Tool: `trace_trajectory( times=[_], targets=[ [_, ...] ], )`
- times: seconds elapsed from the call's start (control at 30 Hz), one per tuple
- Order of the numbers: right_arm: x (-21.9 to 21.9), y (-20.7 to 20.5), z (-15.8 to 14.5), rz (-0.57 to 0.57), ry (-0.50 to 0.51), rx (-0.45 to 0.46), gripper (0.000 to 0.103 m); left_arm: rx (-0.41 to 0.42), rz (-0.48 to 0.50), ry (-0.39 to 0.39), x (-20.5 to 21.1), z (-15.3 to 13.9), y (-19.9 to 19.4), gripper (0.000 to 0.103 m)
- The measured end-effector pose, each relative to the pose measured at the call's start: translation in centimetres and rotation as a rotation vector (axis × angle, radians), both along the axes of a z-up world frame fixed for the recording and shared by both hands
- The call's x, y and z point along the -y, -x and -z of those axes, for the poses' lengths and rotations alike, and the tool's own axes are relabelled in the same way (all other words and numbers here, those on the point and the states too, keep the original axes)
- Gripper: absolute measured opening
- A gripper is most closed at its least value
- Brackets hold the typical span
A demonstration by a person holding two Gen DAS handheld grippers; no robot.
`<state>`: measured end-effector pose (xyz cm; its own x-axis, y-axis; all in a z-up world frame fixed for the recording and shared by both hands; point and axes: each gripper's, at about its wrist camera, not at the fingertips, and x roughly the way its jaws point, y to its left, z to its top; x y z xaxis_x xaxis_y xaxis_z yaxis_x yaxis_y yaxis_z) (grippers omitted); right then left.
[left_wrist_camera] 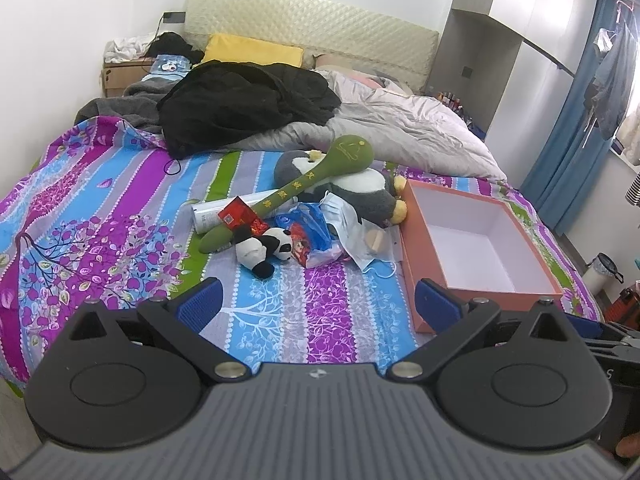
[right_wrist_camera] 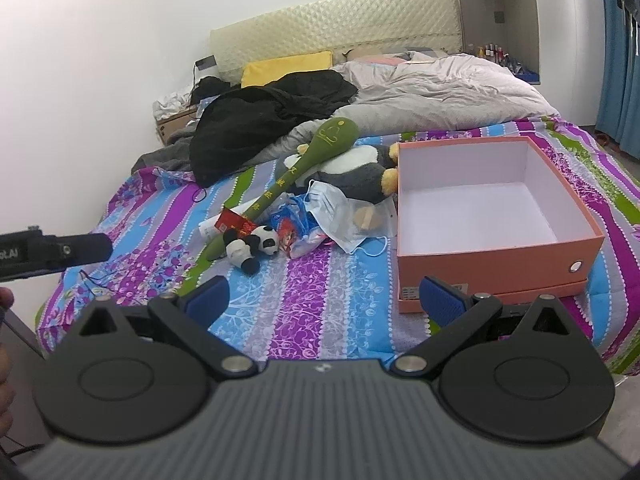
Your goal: Organize soft objects
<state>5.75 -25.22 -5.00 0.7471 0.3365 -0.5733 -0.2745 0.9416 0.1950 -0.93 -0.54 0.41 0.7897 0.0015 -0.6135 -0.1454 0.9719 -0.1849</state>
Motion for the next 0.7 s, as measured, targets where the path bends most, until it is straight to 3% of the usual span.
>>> trace_trajectory(
  times=[0.7],
  targets=[
    [-0.4,-0.2,1.1,0.013,-0.001,-0.035,0.103,-0.032,0.002,0.004,-0.3,1.6,-0.3,0.103]
  ],
)
